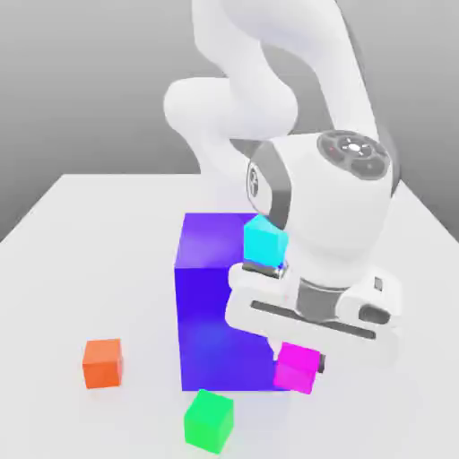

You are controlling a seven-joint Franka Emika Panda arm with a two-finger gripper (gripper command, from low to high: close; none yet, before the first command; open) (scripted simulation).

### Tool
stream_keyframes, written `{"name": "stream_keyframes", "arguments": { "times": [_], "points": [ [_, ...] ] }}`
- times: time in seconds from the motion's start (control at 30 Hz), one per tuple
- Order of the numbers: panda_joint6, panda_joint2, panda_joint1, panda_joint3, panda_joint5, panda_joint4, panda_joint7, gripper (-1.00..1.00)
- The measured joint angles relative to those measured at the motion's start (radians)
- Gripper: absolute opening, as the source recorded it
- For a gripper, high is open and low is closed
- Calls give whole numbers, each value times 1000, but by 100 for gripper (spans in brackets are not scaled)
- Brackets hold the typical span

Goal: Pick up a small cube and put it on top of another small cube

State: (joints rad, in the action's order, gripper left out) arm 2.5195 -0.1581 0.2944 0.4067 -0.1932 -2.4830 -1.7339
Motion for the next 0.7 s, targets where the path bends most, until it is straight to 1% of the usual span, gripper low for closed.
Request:
{"name": "stream_keyframes", "arguments": {
  "times": [0.13,0.2,0.27,0.33,0.37,0.57,0.6,0.7],
  "points": [
    [71,24,66,-51,25,-36,-39,-100],
    [96,58,100,-62,97,-57,-134,-100],
    [154,14,107,-76,81,-61,-139,-100],
    [225,-62,85,-113,25,-57,-103,-100],
    [250,-90,77,-127,3,-55,-88,100],
    [263,-104,72,-134,-8,-54,-80,100],
    [251,-89,77,-127,5,-56,-90,100],
    [159,17,94,-93,94,-63,-154,100]
  ]
}}
